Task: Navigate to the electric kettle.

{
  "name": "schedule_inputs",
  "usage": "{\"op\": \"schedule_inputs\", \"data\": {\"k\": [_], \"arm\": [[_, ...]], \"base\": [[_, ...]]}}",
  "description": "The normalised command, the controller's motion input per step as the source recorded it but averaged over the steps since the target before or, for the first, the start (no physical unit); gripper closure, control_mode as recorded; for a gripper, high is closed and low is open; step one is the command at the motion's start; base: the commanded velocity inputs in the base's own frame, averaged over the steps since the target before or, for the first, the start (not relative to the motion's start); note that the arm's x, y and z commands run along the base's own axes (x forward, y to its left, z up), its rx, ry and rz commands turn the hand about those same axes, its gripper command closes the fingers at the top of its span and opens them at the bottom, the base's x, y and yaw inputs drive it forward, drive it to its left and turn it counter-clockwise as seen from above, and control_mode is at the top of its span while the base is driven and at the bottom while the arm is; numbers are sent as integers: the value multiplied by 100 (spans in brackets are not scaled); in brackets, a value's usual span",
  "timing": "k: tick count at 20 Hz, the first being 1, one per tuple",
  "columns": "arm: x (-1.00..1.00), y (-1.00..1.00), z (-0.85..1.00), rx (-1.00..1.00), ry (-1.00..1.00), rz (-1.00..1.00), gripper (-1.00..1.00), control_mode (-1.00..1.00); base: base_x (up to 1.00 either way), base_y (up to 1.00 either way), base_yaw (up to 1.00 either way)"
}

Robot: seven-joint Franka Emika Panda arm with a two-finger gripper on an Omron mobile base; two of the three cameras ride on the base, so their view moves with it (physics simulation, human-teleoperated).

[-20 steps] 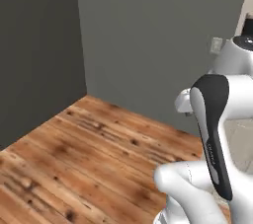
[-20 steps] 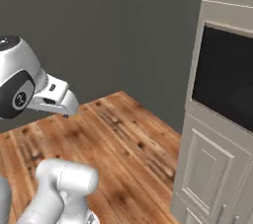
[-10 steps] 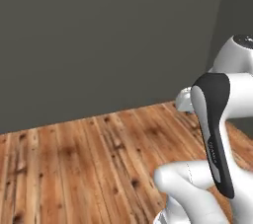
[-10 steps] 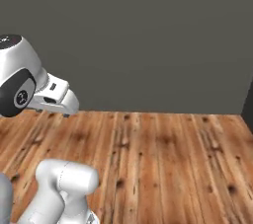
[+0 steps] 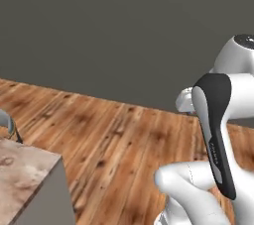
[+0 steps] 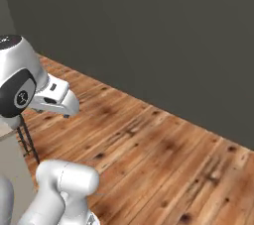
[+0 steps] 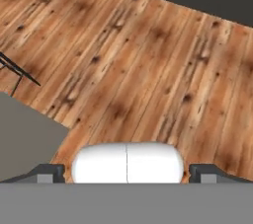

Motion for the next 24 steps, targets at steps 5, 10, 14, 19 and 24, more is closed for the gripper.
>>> {"op": "schedule_inputs", "data": {"k": [5,10,14,19,24], "arm": [[0,0,0,0,0,0,-100,100],[0,0,0,0,0,0,-100,100],[0,0,0,0,0,0,-100,100],[0,0,0,0,0,0,-100,100],[0,0,0,0,0,0,-100,100]], "base": [[-21,0,100],[-20,0,100],[-21,0,100],[-23,1,100],[-8,31,67]]}}
